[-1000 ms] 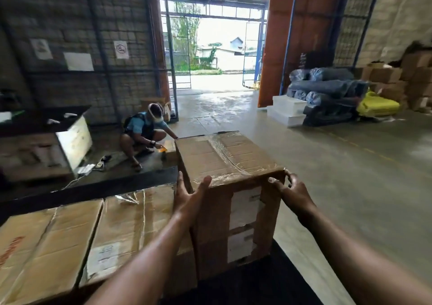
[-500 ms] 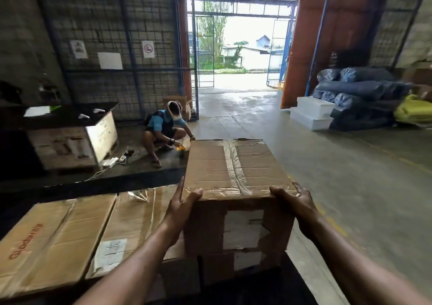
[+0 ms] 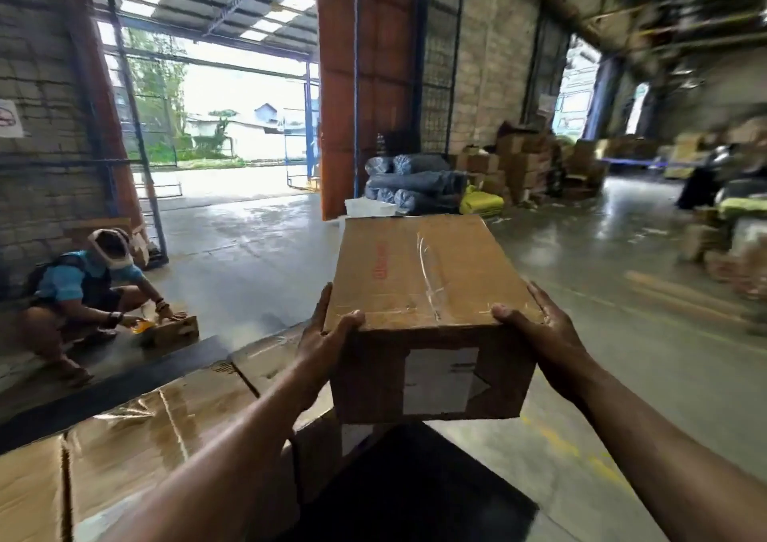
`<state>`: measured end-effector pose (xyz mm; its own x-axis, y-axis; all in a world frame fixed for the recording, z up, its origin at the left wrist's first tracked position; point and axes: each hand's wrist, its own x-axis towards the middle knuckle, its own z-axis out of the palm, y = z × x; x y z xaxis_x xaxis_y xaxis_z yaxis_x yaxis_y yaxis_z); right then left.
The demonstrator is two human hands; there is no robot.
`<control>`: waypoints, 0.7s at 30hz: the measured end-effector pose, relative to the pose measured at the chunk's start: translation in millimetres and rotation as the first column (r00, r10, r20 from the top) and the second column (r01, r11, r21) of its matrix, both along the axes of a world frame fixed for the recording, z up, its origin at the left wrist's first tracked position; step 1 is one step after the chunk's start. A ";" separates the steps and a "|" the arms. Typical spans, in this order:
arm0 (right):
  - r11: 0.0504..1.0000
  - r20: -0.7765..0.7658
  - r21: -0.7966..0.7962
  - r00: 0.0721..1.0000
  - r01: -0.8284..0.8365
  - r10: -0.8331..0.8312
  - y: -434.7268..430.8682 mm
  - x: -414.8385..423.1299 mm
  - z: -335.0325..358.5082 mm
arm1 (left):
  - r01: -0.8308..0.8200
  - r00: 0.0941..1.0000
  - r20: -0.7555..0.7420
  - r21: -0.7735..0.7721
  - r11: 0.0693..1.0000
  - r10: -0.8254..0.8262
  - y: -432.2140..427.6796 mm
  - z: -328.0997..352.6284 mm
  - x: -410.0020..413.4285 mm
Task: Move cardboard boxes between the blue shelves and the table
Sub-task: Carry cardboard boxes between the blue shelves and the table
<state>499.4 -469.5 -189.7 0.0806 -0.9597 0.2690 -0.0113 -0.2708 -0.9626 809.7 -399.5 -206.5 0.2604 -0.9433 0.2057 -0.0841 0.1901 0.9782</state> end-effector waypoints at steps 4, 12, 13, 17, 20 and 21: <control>0.961 -0.015 0.018 0.961 0.276 -0.276 86.9 -82.1 12.9 | 0.211 0.977 -0.027 -0.004 0.977 -0.211 4.2 4.7 -75.9; 0.678 -0.051 -0.056 0.676 0.733 -0.735 309.4 -225.2 40.1 | 0.689 0.723 0.034 -0.095 0.718 -0.690 80.4 29.3 -261.7; 0.627 -0.042 -0.069 0.626 0.776 -0.779 339.2 -238.0 42.0 | 0.730 0.681 0.032 -0.108 0.675 -0.731 96.3 32.6 -285.0; 0.452 -0.017 -0.156 0.455 0.878 -0.890 461.4 -272.9 47.6 | 0.837 0.526 -0.012 -0.170 0.520 -0.850 169.4 41.1 -366.8; 0.364 -0.017 -0.177 0.367 0.915 -0.930 547.9 -286.5 53.1 | 0.873 0.459 0.007 -0.190 0.449 -0.889 231.9 46.5 -408.0; 0.330 -0.023 -0.179 0.331 0.927 -0.943 573.7 -289.0 54.4 | 0.881 0.445 0.030 -0.195 0.432 -0.895 252.2 48.4 -417.3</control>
<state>210.4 104.2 -135.2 -0.8153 -0.3827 0.4347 -0.4247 -0.1152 -0.8980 392.4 -147.4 -158.0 -0.6816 -0.6169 0.3936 0.2879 0.2684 0.9193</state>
